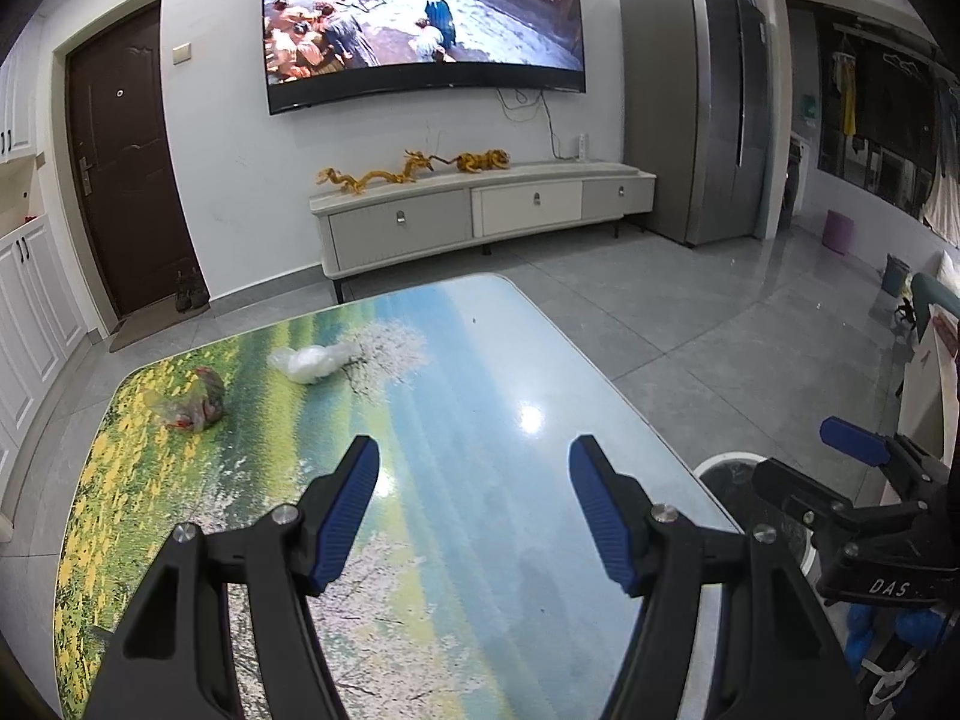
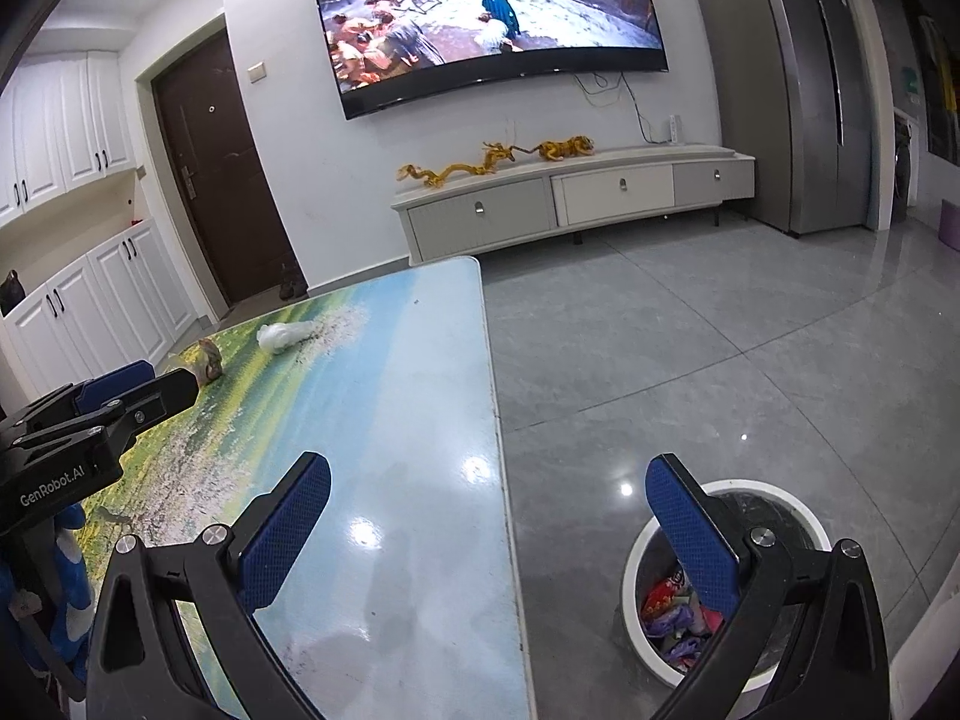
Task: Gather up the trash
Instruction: 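Move both open tools back over the table toward the last wrappers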
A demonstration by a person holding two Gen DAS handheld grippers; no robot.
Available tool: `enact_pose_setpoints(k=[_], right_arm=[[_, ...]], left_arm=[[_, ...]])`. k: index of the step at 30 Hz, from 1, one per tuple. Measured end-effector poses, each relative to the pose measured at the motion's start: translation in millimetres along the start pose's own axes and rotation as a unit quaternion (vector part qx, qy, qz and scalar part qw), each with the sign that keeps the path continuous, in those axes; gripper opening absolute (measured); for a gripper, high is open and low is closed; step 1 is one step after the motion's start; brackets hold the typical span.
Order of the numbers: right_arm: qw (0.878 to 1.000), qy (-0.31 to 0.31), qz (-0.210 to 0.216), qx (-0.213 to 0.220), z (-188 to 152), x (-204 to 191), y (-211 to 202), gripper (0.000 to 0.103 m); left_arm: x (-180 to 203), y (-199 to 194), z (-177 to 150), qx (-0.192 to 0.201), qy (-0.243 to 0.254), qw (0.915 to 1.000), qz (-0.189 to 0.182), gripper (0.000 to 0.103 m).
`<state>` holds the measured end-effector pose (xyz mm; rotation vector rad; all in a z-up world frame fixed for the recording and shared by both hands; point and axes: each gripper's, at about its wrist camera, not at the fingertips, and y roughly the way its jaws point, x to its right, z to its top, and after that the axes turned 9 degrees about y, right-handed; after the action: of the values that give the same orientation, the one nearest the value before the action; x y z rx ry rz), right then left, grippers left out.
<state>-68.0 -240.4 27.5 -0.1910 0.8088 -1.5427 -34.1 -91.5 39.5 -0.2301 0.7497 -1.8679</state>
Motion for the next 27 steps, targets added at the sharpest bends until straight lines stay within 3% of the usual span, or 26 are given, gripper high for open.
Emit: enact_pose_setpoints(k=[19, 27], right_arm=[[0.999, 0.023, -0.013, -0.023, -4.4, 27.1, 12.3, 0.102], [0.999, 0.006, -0.014, -0.033, -1.5, 17.1, 20.9, 0.097]], left_arm=[[21.5, 23.6, -4.0, -0.031, 0.032, 0.999, -0.007, 0.064], [5.0, 33.8, -6.5, -0.043, 0.011, 0.999, -0.005, 0.064]])
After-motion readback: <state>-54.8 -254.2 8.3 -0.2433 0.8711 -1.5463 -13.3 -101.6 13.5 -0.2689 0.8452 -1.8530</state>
